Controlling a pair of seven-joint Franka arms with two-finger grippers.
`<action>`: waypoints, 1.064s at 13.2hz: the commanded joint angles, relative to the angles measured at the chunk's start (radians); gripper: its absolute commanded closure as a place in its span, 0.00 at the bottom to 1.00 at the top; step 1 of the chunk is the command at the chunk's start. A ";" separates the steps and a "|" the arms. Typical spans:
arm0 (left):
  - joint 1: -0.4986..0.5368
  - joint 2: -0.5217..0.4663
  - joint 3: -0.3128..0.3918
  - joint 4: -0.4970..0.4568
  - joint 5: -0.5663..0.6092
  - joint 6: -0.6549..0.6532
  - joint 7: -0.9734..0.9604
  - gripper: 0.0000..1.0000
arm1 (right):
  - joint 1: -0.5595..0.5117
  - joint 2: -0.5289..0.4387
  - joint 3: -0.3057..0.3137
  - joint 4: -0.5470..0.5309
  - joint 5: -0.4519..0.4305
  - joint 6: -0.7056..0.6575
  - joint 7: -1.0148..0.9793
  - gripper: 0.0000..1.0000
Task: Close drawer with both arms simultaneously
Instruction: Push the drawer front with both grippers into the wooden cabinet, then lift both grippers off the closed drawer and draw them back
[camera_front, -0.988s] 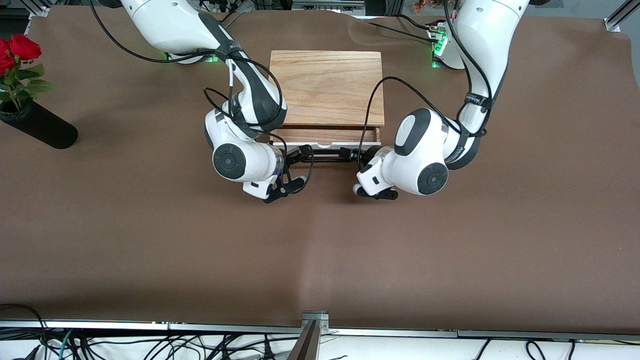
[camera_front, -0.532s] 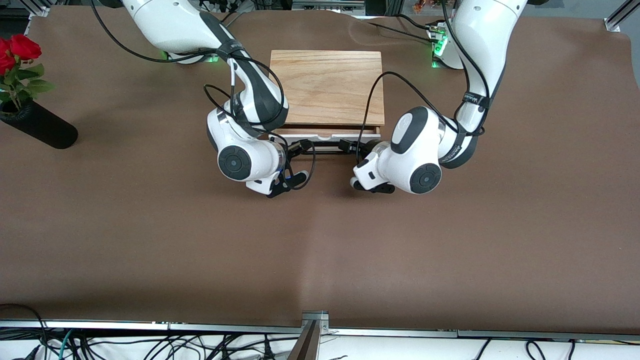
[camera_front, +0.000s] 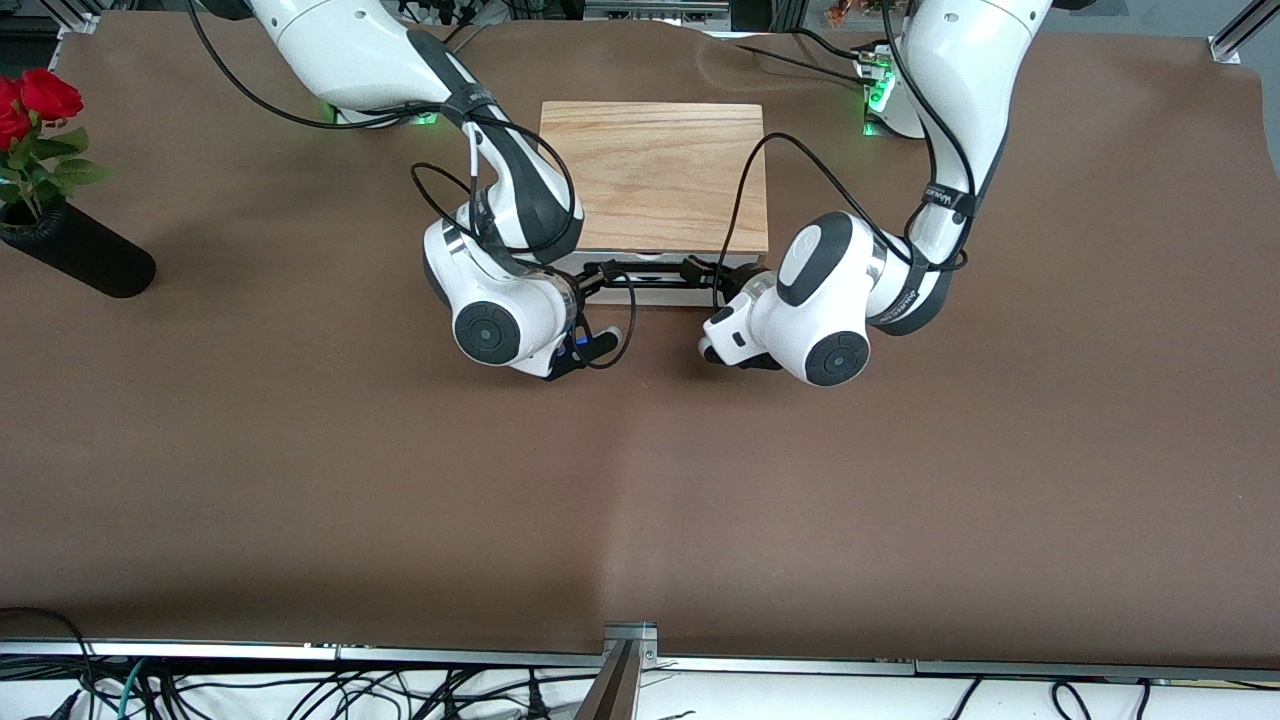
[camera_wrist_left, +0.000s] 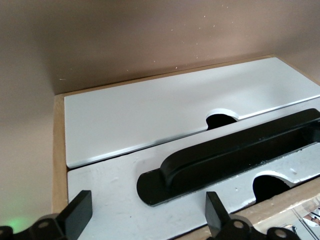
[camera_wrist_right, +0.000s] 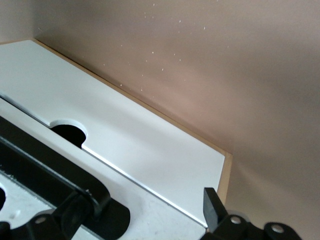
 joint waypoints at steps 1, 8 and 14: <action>0.000 -0.053 -0.002 -0.052 0.035 -0.064 -0.017 0.00 | -0.001 0.024 -0.006 -0.002 -0.012 -0.059 -0.014 0.00; 0.036 -0.078 0.107 0.021 0.033 0.019 -0.005 0.00 | -0.014 0.019 -0.017 0.075 -0.024 -0.020 -0.016 0.00; 0.083 -0.251 0.236 0.006 0.070 0.161 -0.008 0.00 | -0.070 0.013 -0.034 0.235 -0.041 -0.006 -0.014 0.00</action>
